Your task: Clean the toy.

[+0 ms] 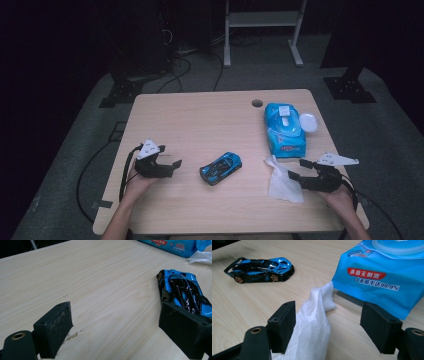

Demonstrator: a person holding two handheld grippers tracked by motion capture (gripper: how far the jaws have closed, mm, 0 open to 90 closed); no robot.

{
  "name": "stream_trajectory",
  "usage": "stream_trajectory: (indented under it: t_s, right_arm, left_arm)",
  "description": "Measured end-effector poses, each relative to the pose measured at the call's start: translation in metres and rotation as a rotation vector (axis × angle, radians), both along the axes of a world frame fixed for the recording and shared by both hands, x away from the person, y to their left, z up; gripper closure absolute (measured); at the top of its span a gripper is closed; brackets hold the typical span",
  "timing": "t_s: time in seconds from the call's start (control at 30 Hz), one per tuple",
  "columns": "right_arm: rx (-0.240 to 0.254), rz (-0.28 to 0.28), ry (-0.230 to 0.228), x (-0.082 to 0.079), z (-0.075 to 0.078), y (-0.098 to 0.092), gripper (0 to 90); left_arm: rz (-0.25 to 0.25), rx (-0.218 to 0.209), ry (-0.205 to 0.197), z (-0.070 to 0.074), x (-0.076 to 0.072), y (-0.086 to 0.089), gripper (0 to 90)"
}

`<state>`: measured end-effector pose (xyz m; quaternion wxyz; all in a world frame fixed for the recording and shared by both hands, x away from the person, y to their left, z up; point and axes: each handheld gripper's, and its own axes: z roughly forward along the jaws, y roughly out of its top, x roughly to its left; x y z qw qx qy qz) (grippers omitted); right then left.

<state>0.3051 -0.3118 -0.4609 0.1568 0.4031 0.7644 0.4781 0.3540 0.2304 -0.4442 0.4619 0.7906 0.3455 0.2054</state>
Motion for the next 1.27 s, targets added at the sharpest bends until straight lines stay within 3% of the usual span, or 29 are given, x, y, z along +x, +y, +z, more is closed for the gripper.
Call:
stream_trajectory:
  t_s: [0.4,1.27]
  right_arm:
    - [-0.008,0.006,-0.002,-0.001,0.000,0.002,27.8]
    - [-0.008,0.015,-0.001,-0.001,0.000,0.004,27.8]
  left_arm:
    - [0.060,-0.003,0.002,0.000,0.000,0.010,10.3]
    - [0.195,-0.054,0.007,-0.001,0.005,0.039,10.1]
